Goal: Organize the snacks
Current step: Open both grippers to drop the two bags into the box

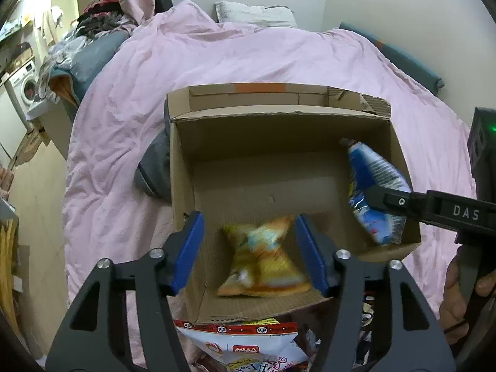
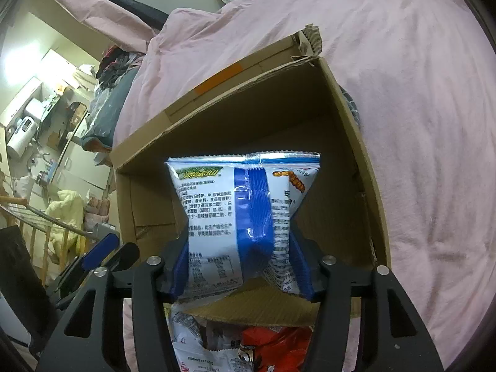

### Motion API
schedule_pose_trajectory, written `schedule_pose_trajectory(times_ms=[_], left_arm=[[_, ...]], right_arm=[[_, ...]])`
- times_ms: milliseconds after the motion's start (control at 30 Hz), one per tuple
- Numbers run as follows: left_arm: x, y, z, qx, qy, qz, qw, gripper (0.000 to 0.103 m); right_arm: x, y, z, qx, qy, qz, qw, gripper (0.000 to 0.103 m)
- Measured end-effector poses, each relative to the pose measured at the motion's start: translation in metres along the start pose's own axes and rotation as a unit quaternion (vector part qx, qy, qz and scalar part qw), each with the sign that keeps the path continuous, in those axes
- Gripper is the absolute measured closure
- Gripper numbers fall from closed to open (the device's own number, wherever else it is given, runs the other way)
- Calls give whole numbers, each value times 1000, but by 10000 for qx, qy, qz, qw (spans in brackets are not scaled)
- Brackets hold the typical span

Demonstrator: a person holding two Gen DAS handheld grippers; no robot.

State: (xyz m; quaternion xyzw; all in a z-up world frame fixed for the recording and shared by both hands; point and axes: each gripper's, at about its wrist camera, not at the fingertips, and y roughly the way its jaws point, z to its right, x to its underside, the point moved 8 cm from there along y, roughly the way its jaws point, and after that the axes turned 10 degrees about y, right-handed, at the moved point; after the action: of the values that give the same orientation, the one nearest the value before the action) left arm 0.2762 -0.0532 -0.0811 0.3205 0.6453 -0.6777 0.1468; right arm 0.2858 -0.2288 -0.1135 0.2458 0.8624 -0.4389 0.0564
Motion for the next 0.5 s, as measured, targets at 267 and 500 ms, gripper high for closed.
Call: schedule_pose_trajectory(times_ms=[267, 500], left_arm=[[-2, -2, -10, -20, -289, 47, 9996, 23], [1, -2, -12, 27, -399, 19, 9992, 23]], right_arm=[[-4, -9, -2, -71, 7, 139, 9999, 20], [-6, -12, -3, -89, -33, 164, 9998, 20]])
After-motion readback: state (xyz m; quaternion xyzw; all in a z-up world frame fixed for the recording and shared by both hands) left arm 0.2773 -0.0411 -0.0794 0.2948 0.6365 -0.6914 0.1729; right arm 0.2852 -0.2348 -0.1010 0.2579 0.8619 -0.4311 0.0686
